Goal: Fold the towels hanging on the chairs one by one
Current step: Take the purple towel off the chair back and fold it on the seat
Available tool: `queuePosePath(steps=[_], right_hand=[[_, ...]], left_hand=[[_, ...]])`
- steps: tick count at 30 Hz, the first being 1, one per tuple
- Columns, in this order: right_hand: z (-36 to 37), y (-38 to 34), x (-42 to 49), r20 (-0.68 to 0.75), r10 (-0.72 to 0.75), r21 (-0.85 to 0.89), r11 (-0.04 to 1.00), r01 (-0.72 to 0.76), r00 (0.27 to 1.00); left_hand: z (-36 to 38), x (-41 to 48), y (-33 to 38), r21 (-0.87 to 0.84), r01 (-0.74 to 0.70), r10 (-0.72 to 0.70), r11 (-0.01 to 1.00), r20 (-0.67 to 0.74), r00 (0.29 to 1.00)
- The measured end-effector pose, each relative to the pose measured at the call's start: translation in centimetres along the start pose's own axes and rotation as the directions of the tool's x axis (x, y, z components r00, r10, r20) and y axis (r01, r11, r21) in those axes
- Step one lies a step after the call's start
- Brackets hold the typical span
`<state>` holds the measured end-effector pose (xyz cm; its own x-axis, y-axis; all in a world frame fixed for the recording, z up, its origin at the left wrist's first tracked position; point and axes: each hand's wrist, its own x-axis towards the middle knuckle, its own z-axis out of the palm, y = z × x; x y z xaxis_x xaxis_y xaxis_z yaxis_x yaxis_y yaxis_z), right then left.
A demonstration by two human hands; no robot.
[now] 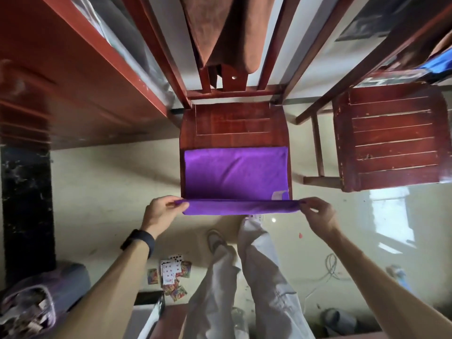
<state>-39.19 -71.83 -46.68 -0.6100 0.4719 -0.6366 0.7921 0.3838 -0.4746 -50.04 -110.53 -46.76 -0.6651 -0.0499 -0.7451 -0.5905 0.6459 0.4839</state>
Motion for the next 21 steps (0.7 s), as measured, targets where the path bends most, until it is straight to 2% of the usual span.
queuePosePath(steps=[2,5,8,11,15,18,21], right_hand=[[0.0,-1.6,2.1,-0.025,0.033,0.154,0.988,-0.029,0.999],[1.3,-3.3,5.7,-0.068,0.078,0.317,0.947,-0.053,0.995],[3.6,-4.0,9.8,-0.122,0.133,0.321,0.943,-0.087,0.984],[5.7,-4.7,12.9,-0.191,0.131,0.227,0.97,-0.086,0.973],[7.2,-5.9,15.1,-0.286,0.103,0.188,0.981,-0.049,0.953],[7.7,-6.1,15.7,-0.297,0.105,0.173,0.983,-0.055,0.949],[8.0,-6.0,16.3,-0.29,0.121,0.131,0.988,-0.086,0.949]], left_hand=[[-0.3,2.2,1.2,-0.226,0.025,-0.026,0.974,-0.003,1.0],[0.2,6.0,2.5,-0.439,0.038,-0.059,0.898,-0.032,0.998],[1.8,9.7,3.2,-0.564,0.045,-0.093,0.824,-0.057,0.994],[3.1,13.0,2.8,-0.553,0.036,-0.112,0.832,-0.105,0.988],[3.9,15.7,2.2,-0.491,-0.026,-0.083,0.871,-0.2,0.976],[4.1,16.8,2.6,-0.433,-0.061,-0.054,0.899,-0.247,0.968],[4.3,18.1,2.7,-0.335,-0.031,-0.066,0.942,-0.274,0.959]])
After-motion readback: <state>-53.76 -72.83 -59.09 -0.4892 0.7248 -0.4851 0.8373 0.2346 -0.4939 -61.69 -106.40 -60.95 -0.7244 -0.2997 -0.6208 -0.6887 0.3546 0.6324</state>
